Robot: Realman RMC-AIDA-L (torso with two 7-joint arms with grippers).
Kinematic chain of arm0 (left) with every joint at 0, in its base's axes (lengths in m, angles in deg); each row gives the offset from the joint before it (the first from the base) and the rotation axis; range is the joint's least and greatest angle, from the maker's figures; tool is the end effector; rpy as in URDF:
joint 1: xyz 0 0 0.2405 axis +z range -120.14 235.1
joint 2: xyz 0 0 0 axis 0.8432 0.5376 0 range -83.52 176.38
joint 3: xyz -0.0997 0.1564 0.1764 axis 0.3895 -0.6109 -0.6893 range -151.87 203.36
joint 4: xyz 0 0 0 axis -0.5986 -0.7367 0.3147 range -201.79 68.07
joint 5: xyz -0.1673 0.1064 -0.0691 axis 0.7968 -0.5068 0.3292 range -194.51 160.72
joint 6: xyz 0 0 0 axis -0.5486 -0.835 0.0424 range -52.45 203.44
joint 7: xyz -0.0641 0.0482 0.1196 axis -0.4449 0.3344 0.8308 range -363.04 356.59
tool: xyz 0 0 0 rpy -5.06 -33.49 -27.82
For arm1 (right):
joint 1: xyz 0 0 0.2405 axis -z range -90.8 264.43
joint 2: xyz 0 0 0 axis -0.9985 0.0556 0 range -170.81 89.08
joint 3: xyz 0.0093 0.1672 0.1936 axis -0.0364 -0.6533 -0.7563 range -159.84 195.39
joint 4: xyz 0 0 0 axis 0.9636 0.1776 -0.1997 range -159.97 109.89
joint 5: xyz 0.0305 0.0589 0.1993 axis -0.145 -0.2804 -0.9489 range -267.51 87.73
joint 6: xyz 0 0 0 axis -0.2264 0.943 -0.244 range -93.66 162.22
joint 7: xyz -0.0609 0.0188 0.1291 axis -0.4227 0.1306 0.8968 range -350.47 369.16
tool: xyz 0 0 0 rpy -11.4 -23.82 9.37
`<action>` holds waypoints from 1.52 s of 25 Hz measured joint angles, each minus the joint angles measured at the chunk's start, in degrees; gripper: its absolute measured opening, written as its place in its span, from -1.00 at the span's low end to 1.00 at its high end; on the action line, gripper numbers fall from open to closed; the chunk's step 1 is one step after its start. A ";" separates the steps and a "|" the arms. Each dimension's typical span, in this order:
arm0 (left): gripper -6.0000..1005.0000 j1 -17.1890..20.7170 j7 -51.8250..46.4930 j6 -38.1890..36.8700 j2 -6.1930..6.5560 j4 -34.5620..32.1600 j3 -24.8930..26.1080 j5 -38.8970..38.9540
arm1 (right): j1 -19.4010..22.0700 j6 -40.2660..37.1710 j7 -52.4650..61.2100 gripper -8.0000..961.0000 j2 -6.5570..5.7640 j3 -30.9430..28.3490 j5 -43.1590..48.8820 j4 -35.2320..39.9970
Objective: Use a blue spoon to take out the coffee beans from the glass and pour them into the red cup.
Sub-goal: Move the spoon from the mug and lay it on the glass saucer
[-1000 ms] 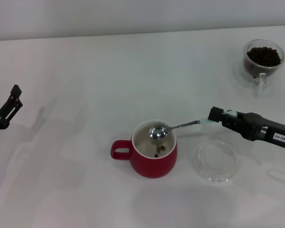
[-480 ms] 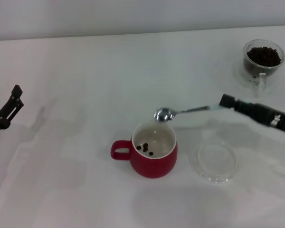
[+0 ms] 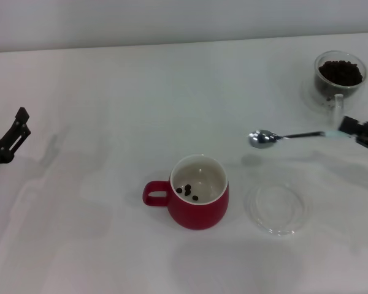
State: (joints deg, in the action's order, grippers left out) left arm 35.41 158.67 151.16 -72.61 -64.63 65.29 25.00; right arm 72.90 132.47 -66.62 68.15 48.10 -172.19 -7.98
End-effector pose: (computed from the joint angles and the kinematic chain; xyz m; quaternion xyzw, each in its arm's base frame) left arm -0.3362 0.2917 -0.0254 -0.7570 -0.2153 -0.3172 0.5291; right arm 0.3602 0.2342 0.0594 -0.6819 0.5674 0.4463 0.1178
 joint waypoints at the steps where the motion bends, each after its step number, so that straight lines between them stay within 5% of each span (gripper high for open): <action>1: 0.75 -0.20 0.00 -0.27 0.02 -0.01 0.00 0.00 | 0.42 -0.05 -0.35 -0.67 -0.48 0.00 0.09 0.00; 5: 0.74 -0.43 0.00 -0.61 0.10 -0.23 0.01 0.00 | 2.47 0.11 -1.98 -0.67 -2.31 0.31 0.44 0.66; 8: 0.75 -0.63 0.00 -0.62 0.14 -0.18 0.01 0.07 | 3.61 0.20 -3.90 -0.67 -2.61 0.98 1.74 2.75; 21: 0.75 -1.87 0.00 -2.71 0.07 0.05 0.03 0.47 | 3.50 -1.98 -9.03 -0.67 -0.35 1.80 9.87 7.84; 38: 0.74 -2.04 0.00 -2.78 -0.01 -0.13 0.09 1.67 | 2.30 -6.36 -12.88 -0.67 0.06 2.52 13.19 9.01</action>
State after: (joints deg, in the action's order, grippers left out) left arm 33.37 158.67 148.38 -72.63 -64.76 65.38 26.66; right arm 75.21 126.11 -79.50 68.20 50.62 -159.00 1.02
